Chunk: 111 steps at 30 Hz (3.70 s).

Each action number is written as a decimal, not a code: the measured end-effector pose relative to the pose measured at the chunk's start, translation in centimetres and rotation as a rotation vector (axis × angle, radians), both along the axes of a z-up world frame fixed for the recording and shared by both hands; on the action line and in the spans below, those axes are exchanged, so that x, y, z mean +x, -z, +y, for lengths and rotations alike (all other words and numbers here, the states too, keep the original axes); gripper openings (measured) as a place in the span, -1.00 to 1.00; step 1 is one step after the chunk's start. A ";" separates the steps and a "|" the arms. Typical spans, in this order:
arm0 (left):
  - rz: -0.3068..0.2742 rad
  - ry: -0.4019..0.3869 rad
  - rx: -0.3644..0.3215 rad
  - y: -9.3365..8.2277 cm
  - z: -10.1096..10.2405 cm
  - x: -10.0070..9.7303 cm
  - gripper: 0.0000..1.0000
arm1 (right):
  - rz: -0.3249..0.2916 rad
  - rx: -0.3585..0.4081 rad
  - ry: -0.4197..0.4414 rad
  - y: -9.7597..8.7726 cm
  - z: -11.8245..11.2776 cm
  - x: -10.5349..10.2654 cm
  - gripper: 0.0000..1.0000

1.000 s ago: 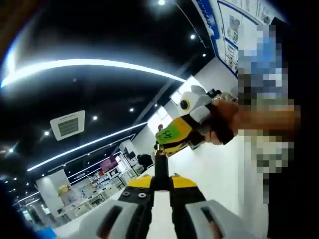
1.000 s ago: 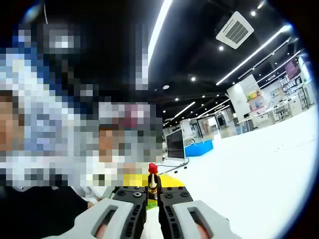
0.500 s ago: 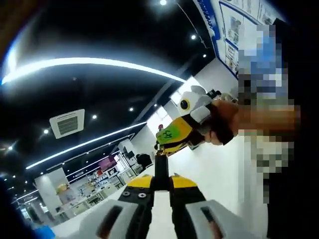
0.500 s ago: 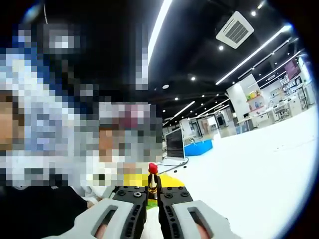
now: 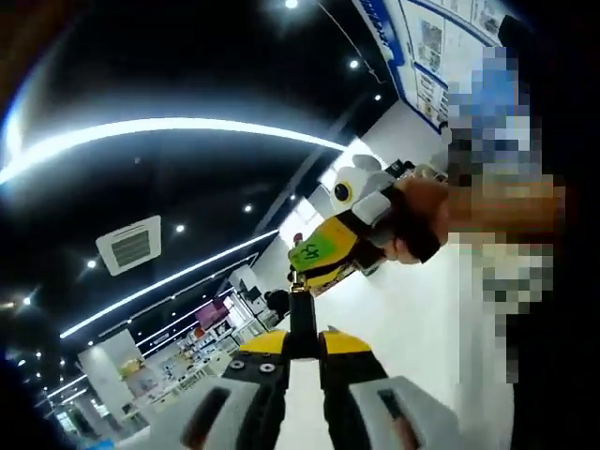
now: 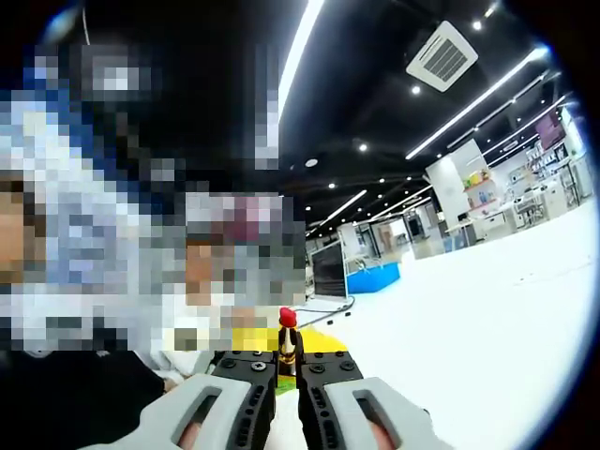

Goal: Unscrew the lipstick cap, remove the lipstick, and put the cap back on the lipstick

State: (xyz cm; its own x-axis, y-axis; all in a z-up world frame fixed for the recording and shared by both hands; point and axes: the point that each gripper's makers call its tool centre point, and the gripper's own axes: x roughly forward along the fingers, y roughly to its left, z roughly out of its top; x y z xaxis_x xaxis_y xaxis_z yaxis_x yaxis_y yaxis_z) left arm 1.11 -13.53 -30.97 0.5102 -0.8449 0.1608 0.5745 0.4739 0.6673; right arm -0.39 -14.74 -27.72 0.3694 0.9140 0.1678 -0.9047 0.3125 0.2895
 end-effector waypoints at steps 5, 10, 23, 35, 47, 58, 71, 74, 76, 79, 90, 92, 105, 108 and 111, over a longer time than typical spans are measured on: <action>-0.066 -0.034 0.040 0.2 -0.2 -0.2 -0.71 | 0.003 0.003 0.001 0.0 -0.1 0.0 -0.90; -0.079 -0.040 0.048 0.2 -0.1 -0.1 -0.71 | 0.004 0.002 0.001 0.0 -0.1 0.1 -0.90; -0.100 -0.045 0.058 0.2 -0.2 0.1 -0.71 | 0.003 0.001 0.005 0.0 -0.1 0.2 -0.90; -0.184 -0.086 0.107 0.3 -0.2 0.3 -0.70 | 0.008 0.003 0.006 0.0 -0.1 0.6 -0.90; -0.053 0.027 0.103 1.4 -1.3 0.1 -0.56 | 0.010 -0.002 0.013 0.1 -0.3 0.8 -0.90; 0.362 0.241 0.001 2.1 -2.0 -0.8 -0.47 | 0.001 -0.031 -0.018 0.4 0.1 0.3 -0.90; 0.875 0.541 -0.111 3.3 -2.5 -2.9 -0.56 | -0.033 -0.070 -0.110 0.8 1.5 -1.3 -0.90; 0.899 0.562 -0.117 3.3 -2.7 -3.2 -0.56 | -0.041 -0.076 -0.122 0.8 1.7 -1.6 -0.90; 0.900 0.562 -0.115 3.3 -2.6 -3.2 -0.56 | -0.045 -0.079 -0.125 0.8 1.8 -1.7 -0.90; 0.906 0.561 -0.116 3.0 -1.9 -2.7 -0.54 | -0.052 -0.093 -0.144 1.0 1.8 -2.0 -0.90; 0.936 0.566 -0.033 2.7 0.1 -2.9 -0.49 | -0.065 -0.150 -0.170 1.9 2.4 -2.3 -0.90; 0.942 0.583 -0.032 2.4 0.3 -3.2 -0.49 | -0.064 -0.153 -0.170 2.0 2.3 -2.2 -0.90; 0.964 0.528 0.050 3.1 2.8 -2.9 -0.53 | -0.084 -0.259 -0.278 4.3 4.1 -4.4 -0.89; 0.971 0.532 0.040 3.0 2.7 -2.9 -0.53 | -0.083 -0.277 -0.279 4.6 4.3 -4.3 -0.89; 0.975 0.545 0.038 3.0 2.6 -3.2 -0.53 | -0.082 -0.286 -0.274 4.8 4.2 -4.1 -0.89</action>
